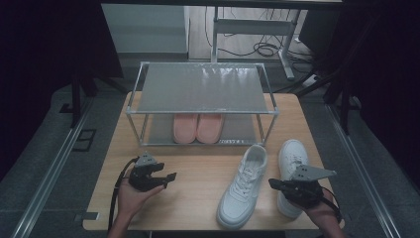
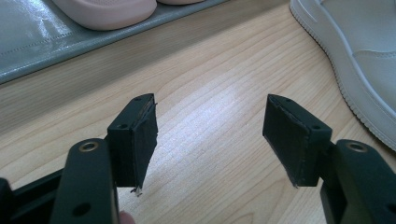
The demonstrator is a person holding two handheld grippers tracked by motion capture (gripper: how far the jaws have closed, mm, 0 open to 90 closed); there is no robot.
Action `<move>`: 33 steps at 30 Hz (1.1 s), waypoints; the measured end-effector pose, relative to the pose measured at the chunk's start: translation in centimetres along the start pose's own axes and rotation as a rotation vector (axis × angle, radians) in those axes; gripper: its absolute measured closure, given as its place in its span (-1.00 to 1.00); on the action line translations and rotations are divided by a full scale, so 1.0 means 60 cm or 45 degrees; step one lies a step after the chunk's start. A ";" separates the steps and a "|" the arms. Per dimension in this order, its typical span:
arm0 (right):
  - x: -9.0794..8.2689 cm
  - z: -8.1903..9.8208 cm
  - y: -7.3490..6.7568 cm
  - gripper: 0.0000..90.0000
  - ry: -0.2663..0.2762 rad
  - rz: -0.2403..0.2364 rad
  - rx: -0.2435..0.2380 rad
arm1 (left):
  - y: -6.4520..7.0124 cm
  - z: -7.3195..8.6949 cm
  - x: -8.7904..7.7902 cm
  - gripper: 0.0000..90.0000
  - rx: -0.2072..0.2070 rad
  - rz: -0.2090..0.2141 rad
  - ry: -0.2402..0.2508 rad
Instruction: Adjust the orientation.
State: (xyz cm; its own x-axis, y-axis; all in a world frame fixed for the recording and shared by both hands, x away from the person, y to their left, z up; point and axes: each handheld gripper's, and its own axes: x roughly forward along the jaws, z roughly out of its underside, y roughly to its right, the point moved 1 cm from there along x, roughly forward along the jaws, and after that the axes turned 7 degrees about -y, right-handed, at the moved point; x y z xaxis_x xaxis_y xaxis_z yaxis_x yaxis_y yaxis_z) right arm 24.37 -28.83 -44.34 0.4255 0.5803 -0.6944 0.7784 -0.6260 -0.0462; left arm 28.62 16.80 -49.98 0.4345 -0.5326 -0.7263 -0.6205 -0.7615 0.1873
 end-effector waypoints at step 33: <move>0.092 0.018 -0.093 1.00 -0.324 -0.163 -0.279 | 0.000 0.005 -0.002 -0.18 -0.016 0.000 -0.012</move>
State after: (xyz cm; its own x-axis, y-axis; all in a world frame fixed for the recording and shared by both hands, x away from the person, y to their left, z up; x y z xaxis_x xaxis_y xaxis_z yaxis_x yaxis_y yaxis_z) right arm 21.92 -22.69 -48.70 0.2112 0.4812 -0.8508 0.9100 -0.4144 -0.0085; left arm 28.41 16.98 -50.08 0.4284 -0.5292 -0.7324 -0.6121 -0.7662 0.1957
